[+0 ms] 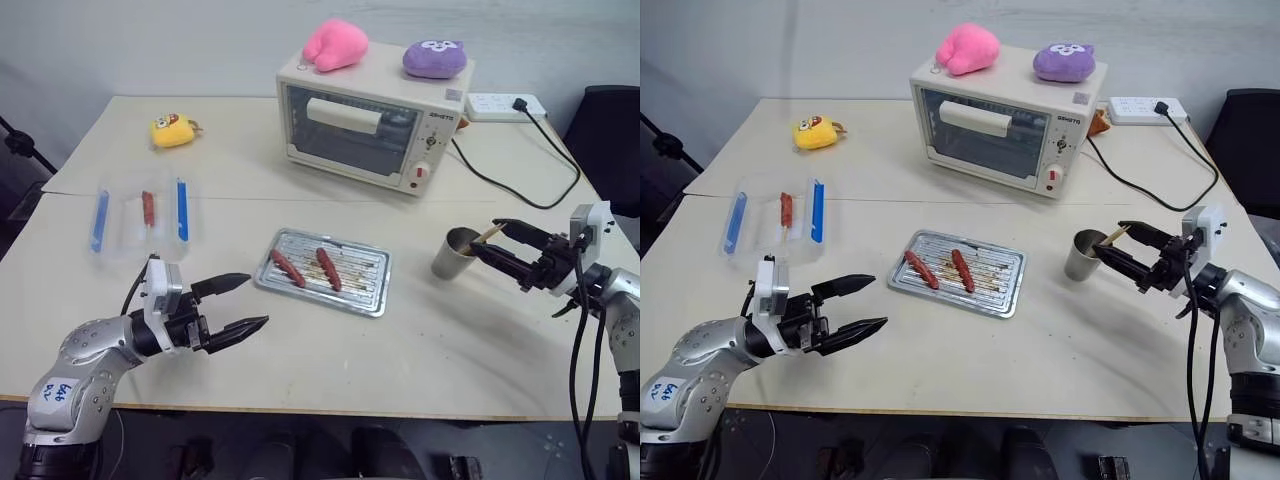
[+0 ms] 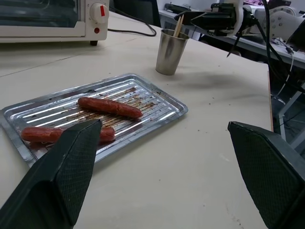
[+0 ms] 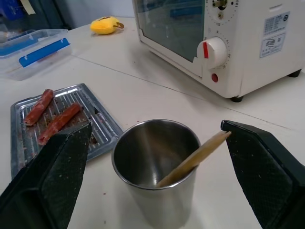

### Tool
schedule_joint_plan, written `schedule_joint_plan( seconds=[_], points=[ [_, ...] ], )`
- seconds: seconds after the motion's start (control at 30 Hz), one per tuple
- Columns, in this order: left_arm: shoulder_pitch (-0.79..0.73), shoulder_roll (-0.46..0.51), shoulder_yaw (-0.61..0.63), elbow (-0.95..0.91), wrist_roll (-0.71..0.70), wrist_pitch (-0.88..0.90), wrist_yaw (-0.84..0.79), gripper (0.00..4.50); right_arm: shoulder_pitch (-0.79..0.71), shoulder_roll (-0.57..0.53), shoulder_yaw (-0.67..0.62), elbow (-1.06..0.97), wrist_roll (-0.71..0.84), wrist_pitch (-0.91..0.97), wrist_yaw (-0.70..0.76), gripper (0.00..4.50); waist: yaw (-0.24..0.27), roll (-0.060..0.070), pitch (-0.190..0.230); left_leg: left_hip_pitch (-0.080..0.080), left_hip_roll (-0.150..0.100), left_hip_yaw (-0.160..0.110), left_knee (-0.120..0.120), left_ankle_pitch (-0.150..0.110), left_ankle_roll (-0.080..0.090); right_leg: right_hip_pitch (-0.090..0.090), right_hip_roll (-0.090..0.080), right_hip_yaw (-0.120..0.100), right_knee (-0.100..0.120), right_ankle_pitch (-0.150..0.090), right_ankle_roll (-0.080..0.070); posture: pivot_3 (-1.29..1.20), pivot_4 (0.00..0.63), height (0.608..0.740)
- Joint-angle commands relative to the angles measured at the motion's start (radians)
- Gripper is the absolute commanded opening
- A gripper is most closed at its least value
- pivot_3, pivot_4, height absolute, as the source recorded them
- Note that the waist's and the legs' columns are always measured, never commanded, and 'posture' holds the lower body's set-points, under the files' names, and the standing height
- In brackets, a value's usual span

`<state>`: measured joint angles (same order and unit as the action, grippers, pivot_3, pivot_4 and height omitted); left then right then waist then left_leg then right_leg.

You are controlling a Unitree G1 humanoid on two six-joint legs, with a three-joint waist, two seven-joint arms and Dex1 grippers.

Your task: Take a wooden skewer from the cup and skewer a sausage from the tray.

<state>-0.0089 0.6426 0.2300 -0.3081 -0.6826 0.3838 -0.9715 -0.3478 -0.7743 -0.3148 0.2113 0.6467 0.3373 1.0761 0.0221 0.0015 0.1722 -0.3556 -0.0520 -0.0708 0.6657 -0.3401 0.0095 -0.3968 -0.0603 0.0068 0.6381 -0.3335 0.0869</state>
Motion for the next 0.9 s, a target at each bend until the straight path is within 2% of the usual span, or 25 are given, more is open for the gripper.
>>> schedule_joint_plan(
  seconds=[0.03, 0.9],
  points=[
    [0.013, 0.001, 0.023, -0.036, -0.003, -0.021, 0.004, 4.47, 0.016, -0.011, -0.034, -0.073, 0.019, 0.015, 0.006, 4.5, 0.0, 0.0, 0.0, 0.0, 0.0, 0.0, 0.0, 0.0, 0.0, 0.0, 0.0, 0.0, 0.0, 0.0, 0.0, 0.0, 0.15, 0.74],
    [-0.008, -0.006, -0.004, 0.013, 0.026, -0.06, -0.012, 4.47, 0.174, -0.035, -0.162, -0.265, 0.028, 0.027, -0.015, 4.5, 0.001, 0.0, 0.0, 0.0, 0.0, 0.0, -0.001, 0.0, 0.0, 0.0, 0.0, 0.0, -0.001, 0.0, 0.0, 0.0, 0.15, 0.74]
  ],
)
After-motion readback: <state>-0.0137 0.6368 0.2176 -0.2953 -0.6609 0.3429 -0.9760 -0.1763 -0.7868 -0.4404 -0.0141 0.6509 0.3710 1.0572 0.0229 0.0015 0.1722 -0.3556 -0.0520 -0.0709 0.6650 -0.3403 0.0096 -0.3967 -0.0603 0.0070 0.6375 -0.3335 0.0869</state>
